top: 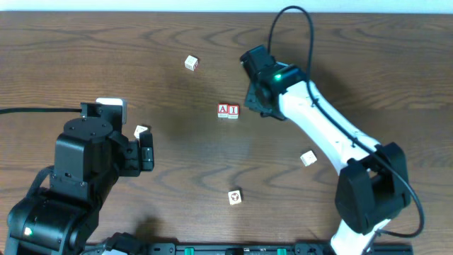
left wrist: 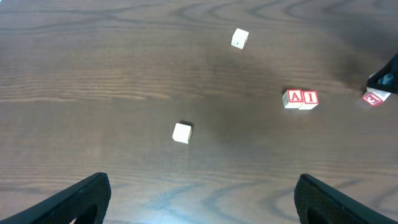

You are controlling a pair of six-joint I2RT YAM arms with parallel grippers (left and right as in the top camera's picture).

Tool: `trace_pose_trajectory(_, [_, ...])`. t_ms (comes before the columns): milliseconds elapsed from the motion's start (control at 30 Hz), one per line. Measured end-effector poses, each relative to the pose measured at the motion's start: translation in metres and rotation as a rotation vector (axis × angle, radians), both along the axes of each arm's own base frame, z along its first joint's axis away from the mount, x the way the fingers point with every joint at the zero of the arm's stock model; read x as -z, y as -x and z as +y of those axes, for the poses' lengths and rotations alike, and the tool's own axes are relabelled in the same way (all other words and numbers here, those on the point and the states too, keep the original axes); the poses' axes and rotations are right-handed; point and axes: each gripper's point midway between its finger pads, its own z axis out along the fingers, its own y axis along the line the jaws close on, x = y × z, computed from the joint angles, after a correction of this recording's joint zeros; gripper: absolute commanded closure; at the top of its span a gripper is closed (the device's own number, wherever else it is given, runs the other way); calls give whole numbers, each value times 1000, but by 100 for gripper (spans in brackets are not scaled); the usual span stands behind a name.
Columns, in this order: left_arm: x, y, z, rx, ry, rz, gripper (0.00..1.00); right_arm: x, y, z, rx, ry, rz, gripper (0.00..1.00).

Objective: Spell out Ai2
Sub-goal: 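Carry the blue 2 block with the right gripper toward the I block, then lower the blue 2 block right of the I block and release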

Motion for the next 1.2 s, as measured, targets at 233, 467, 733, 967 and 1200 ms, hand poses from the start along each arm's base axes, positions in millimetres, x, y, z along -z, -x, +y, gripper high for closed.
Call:
trace_pose_trajectory(233, [-1, -4, -1, -3, 6, -8, 4, 13, 8, 5, -29, -42, 75, 84])
trace_pose_trajectory(467, [3, -8, -2, -18, 17, 11, 4, 44, 9, 7, -80, -8, 137, 84])
trace_pose_trajectory(733, [5, -10, -3, -23, 19, 22, 5, 67, -2, 13, -156, 4, 132, 83])
trace_pose_trajectory(967, [8, -18, -6, -36, 30, 27, 5, 68, -6, 18, -203, -4, 113, 83])
trace_pose_trajectory(1200, [8, -23, -7, -39, 34, 26, 5, 68, -9, 20, -226, -5, 102, 84])
